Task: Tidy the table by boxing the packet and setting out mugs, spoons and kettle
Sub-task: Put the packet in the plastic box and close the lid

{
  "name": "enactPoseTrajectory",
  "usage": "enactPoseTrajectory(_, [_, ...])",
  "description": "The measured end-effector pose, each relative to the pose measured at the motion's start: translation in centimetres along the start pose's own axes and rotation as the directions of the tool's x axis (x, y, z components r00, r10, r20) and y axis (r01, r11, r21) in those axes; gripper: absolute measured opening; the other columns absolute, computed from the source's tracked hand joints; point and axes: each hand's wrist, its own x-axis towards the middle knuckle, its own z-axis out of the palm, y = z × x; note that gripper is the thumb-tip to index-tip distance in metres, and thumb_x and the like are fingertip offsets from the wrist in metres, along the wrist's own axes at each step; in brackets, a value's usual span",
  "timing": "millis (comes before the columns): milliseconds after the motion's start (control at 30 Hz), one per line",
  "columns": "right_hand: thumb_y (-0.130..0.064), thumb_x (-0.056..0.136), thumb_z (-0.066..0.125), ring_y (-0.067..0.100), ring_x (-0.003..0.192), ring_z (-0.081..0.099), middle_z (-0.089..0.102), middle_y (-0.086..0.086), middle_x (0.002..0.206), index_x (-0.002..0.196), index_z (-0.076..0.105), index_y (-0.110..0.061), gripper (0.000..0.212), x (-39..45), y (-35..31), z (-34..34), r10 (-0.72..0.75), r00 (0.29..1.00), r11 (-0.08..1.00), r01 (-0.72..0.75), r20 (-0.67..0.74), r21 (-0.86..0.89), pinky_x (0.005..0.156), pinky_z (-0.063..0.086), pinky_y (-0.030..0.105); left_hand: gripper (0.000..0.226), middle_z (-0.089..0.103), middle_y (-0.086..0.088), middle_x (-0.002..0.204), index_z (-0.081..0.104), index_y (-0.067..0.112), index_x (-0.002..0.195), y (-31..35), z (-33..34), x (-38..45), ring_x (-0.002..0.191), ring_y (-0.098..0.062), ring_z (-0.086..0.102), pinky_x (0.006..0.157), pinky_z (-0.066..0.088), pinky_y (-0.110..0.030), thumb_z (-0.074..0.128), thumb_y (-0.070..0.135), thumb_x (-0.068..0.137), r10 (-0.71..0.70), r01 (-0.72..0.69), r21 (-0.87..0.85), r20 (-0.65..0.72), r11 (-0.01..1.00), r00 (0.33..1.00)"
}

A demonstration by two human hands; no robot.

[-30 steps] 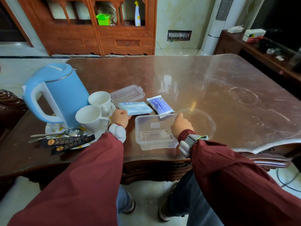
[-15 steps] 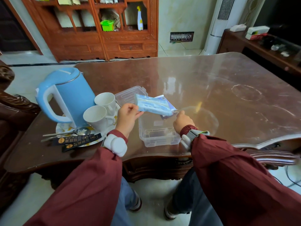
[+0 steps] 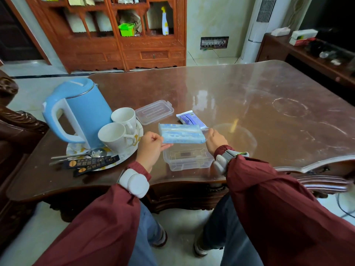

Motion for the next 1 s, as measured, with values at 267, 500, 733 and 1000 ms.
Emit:
enactPoseTrajectory(267, [-0.028,0.092,0.031,0.039,0.112,0.054,0.058,0.027,0.123,0.115,0.056,-0.001,0.044,0.3,-0.2,0.0,0.052,0.999,0.986,-0.052,0.007,0.16,0.089,0.039,0.035,0.016,0.064,-0.009,0.101,0.048,0.006,0.082,0.2,-0.9,-1.1,0.077,-0.013,0.073,0.069,0.059,-0.017,0.045,0.001,0.096,-0.003,0.002,0.025,0.029,1.0,1.0])
enactPoseTrajectory(500, [-0.005,0.091,0.039,0.039,0.101,0.059,0.06,0.031,0.116,0.103,0.062,-0.002,0.026,0.4,0.3,0.0,0.056,0.996,0.878,-0.08,0.066,0.471,0.094,0.047,0.041,0.018,0.062,-0.023,0.106,0.048,0.006,0.079,-0.7,0.6,-2.0,0.085,-0.026,0.069,0.062,0.057,-0.013,0.046,-0.005,0.094,-0.021,0.016,0.084,0.06,0.996,0.998])
enactPoseTrajectory(733, [-0.008,0.09,0.038,0.025,0.077,0.053,0.058,0.017,0.081,0.109,0.062,0.0,0.032,0.0,-0.1,-0.2,0.106,0.991,0.797,-0.132,0.079,0.589,0.057,0.037,0.027,0.023,0.061,-0.017,0.091,0.048,0.007,0.074,-1.6,2.6,-1.7,0.088,-0.025,0.066,0.057,0.054,-0.007,0.048,-0.008,0.092,-0.054,0.051,0.086,0.044,0.995,0.998])
enactPoseTrajectory(1000, [-0.005,0.087,0.036,0.03,0.088,0.057,0.062,0.022,0.091,0.105,0.063,-0.005,0.033,0.3,0.3,0.0,0.056,0.996,0.846,-0.081,0.064,0.526,0.071,0.037,0.031,0.015,0.07,-0.015,0.09,0.058,0.012,0.071,-0.3,3.6,-0.5,0.089,-0.03,0.066,0.076,0.055,-0.033,0.053,-0.001,0.077,0.078,-0.057,0.645,-0.004,0.762,0.997])
